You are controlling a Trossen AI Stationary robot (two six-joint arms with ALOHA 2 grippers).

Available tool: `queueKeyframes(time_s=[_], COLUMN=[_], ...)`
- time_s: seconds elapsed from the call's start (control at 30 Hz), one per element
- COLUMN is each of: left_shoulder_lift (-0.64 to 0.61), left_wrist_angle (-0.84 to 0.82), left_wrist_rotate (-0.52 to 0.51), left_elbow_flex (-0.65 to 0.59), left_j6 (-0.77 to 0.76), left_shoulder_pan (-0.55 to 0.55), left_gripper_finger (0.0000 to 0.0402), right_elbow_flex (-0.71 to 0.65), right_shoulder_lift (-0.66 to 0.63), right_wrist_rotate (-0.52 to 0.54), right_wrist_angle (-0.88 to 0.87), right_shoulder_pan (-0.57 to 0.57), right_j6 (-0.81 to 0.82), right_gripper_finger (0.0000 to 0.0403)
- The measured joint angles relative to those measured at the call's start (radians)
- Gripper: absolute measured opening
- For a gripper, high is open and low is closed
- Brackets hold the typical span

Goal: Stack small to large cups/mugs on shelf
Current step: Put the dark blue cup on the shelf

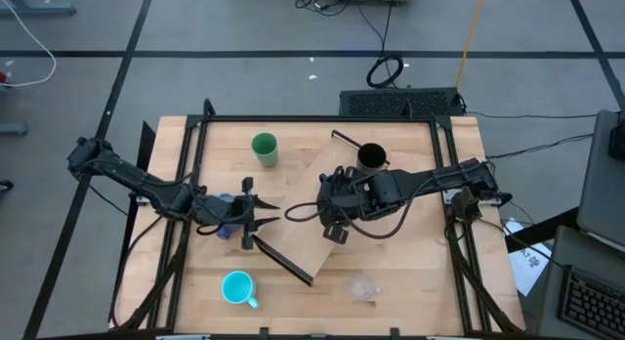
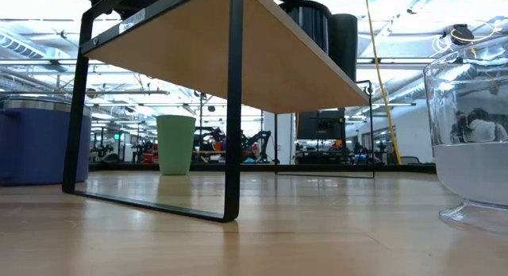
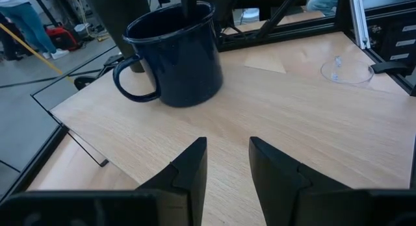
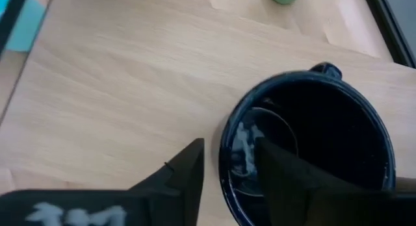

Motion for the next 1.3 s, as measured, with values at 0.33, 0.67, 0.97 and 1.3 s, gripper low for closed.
queueKeyframes(time_s=[0.33, 0.67, 0.97, 1.3], left_shoulder_lift=[0.0, 0.0, 0.0, 0.048], left_wrist_angle=[0.052, 0.087, 0.056, 0.085], left_wrist_rotate=[-0.005, -0.013, -0.023, 0.009], left_elbow_flex=[-0.001, 0.04, 0.056, 0.072], left_j6=[0.007, 0.037, 0.048, 0.053], left_shoulder_pan=[0.006, 0.077, 0.179, 0.271], left_gripper_finger=[0.0118, 0.0118, 0.0118, 0.0118], right_elbow_flex=[-0.001, 0.0, -0.091, -0.338], right_shoulder_lift=[-0.033, -0.095, -0.097, -0.1], right_wrist_rotate=[0.08, 0.309, 0.398, 0.398], right_wrist_angle=[0.052, 0.024, -0.034, 0.09], right_shoulder_pan=[0.091, 0.252, 0.35, 0.394], right_j6=[0.055, 0.152, 0.27, 0.453], right_gripper_finger=[0.0152, 0.0152, 0.0152, 0.0152])
